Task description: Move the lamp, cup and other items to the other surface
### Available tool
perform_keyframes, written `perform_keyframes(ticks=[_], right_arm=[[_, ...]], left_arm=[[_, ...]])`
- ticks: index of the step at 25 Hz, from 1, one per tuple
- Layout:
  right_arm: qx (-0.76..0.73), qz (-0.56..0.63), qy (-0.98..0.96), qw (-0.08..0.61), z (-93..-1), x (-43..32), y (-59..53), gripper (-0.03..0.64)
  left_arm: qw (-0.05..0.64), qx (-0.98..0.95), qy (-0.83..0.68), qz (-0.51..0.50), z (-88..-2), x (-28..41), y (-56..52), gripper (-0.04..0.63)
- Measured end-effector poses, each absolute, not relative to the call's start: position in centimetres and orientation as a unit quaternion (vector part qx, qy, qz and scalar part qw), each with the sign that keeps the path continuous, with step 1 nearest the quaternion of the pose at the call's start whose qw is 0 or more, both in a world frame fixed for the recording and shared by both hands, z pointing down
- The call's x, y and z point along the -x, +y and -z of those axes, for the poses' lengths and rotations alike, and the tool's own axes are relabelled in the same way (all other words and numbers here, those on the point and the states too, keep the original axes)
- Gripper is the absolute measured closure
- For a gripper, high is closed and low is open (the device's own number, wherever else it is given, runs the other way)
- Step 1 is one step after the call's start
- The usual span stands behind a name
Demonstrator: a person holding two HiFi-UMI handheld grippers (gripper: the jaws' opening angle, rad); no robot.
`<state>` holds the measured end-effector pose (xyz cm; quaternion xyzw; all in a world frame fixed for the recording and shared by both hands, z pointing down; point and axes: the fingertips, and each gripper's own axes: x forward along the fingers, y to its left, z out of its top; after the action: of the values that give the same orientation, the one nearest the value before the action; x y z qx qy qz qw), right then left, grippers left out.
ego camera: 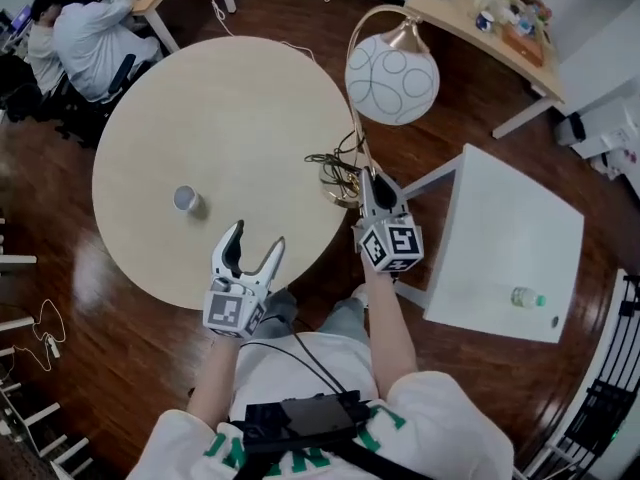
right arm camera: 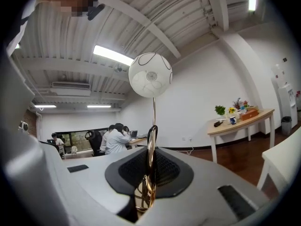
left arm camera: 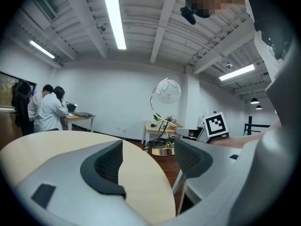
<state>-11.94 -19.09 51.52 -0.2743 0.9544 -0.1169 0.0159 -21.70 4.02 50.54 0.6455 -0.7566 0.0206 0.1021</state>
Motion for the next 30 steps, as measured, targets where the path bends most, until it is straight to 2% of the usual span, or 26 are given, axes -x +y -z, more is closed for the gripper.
perform_keyframes(ticks=[8, 16, 21, 30], right_arm=[[0.194, 0.153, 0.969, 0.004, -55.1, 26.7, -14.4, 0.578], [0.154, 0.154, 0.976, -0.02, -60.7, 36.8, -12.0, 0.578], [0.138, 0.163, 0.976, -0.04, -63.8, 39.6, -10.0, 0.578], [0.115, 0.146, 0.981, -0.059, -65.9, 39.4, -7.7, 0.577]], left_arm=[[0.122, -0.586, -0.801, -0.014, -50.0, 29.9, 9.6, 0.261], [0.151, -0.558, -0.816, -0.023, -53.4, 35.9, 13.4, 0.261], [0.167, -0.555, -0.815, -0.026, -54.8, 37.5, 14.6, 0.261], [0.179, -0.548, -0.817, -0.017, -55.9, 37.8, 15.3, 0.261]])
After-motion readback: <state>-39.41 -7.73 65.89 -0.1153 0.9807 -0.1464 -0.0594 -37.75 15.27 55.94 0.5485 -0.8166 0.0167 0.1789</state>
